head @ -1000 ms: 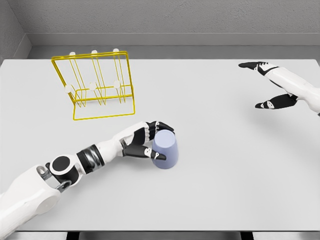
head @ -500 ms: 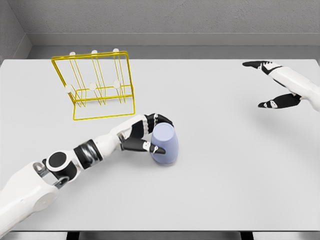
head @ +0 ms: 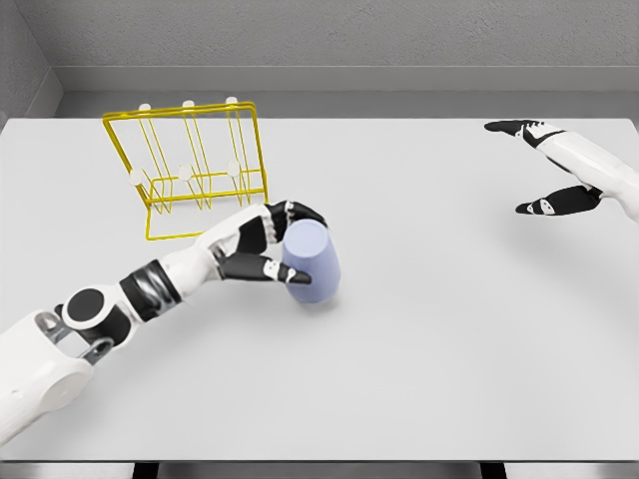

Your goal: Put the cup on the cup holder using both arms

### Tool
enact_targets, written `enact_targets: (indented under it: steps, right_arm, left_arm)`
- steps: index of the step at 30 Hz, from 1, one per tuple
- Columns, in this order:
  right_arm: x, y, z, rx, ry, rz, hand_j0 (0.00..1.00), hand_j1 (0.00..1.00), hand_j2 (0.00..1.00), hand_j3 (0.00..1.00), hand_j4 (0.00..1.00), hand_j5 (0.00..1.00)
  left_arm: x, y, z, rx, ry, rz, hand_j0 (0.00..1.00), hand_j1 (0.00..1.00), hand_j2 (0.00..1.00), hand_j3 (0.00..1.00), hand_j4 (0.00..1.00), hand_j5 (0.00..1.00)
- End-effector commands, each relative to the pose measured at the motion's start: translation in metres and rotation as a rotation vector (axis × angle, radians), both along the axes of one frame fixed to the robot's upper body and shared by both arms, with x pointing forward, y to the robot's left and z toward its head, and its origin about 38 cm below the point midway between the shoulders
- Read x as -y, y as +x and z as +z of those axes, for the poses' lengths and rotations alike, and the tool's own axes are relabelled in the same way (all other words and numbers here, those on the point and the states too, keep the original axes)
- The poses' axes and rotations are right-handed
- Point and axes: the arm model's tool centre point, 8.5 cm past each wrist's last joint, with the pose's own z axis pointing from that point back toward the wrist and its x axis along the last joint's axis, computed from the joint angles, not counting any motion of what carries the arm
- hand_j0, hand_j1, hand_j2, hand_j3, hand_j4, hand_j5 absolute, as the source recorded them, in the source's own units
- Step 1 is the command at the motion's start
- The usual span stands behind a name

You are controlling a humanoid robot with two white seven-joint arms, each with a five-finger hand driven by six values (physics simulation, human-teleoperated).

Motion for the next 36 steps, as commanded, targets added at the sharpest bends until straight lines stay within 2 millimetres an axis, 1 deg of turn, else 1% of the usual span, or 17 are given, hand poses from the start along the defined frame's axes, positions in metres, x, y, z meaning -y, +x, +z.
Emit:
enact_targets:
  steps: [1, 4, 5, 11, 20, 23, 29, 36]
  right_arm:
    - [0.001, 0.0, 0.001, -0.001, 0.006, -0.002, 1.0, 1.0, 1.0, 1.0, 1.0, 1.0]
    - [0.001, 0.0, 0.0, -0.002, 0.006, -0.002, 1.0, 1.0, 1.0, 1.0, 1.0, 1.0]
    - [0.001, 0.0, 0.0, -0.002, 0.006, -0.002, 1.0, 1.0, 1.0, 1.0, 1.0, 1.0]
    - [0.001, 0.0, 0.0, -0.003, 0.006, -0.003, 1.0, 1.0, 1.0, 1.0, 1.0, 1.0]
    - [0.001, 0.0, 0.0, -0.003, 0.006, -0.003, 1.0, 1.0, 1.0, 1.0, 1.0, 1.0]
    - [0.002, 0.0, 0.0, -0.004, 0.007, -0.004, 1.0, 1.0, 1.0, 1.0, 1.0, 1.0]
    - [0.001, -0.001, 0.0, -0.004, 0.006, -0.002, 1.0, 1.0, 1.0, 1.0, 1.0, 1.0]
    - [0.002, -0.001, -0.001, -0.005, 0.007, -0.005, 1.0, 1.0, 1.0, 1.0, 1.0, 1.0]
  left_arm:
    - [-0.007, 0.0, 0.005, 0.004, -0.003, 0.006, 0.58, 0.58, 0.58, 0.58, 0.58, 0.58]
    - [-0.007, 0.004, 0.012, 0.015, -0.008, 0.006, 0.58, 0.58, 0.58, 0.58, 0.58, 0.58]
    - [-0.01, 0.006, 0.015, 0.017, -0.007, 0.009, 0.58, 0.58, 0.58, 0.58, 0.58, 0.58]
    - [-0.014, 0.011, 0.023, 0.036, -0.007, 0.018, 0.58, 0.58, 0.58, 0.58, 0.58, 0.58]
    - [-0.03, 0.018, 0.039, 0.062, -0.012, 0.048, 0.58, 0.58, 0.58, 0.58, 0.58, 0.58]
    - [-0.033, 0.023, 0.05, 0.077, -0.025, 0.057, 0.58, 0.58, 0.58, 0.58, 0.58, 0.58]
    - [-0.044, 0.028, 0.061, 0.096, -0.031, 0.08, 0.58, 0.58, 0.58, 0.58, 0.58, 0.58]
    - [-0.048, 0.035, 0.075, 0.124, -0.036, 0.087, 0.58, 0.58, 0.58, 0.58, 0.58, 0.58]
